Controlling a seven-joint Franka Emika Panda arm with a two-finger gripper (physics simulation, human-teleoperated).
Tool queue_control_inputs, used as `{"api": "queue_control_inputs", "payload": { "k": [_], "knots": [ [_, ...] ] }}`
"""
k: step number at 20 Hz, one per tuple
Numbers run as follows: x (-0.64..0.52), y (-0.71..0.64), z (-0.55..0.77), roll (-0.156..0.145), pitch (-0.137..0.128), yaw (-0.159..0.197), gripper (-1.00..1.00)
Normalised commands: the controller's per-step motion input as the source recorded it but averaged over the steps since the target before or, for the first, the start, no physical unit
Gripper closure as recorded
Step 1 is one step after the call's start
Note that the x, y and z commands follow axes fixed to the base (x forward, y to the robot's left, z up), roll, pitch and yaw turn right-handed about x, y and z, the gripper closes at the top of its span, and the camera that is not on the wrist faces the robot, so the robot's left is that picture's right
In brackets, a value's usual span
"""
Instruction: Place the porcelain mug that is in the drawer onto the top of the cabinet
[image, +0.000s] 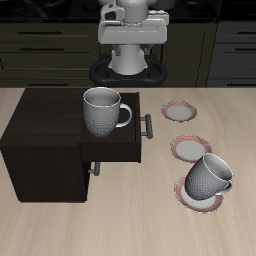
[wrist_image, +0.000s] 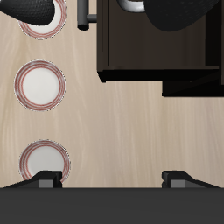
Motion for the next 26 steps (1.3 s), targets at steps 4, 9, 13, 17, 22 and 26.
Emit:
{"api": "queue_control_inputs", "payload": {
  "k": [4,9,13,17,22,26],
  "knots": [
    [0.0,-0.02,0.02,0.005,-0.006,-0.001,-1.0],
    [0.1,-0.01,-0.01,0.031,0.021,0.032,-1.0],
    [0.18,-0.04,0.1,0.046,-0.006,0.019,-1.0],
    [0.23,-0.11,0.14,-0.008,-0.004,0.007,-1.0],
    [0.23,-0.09,0.16,-0.007,-0.013,0.023,-1.0],
    [0.29,-0.11,0.19,0.027,0.013,-0.008,-1.0]
  ]
}}
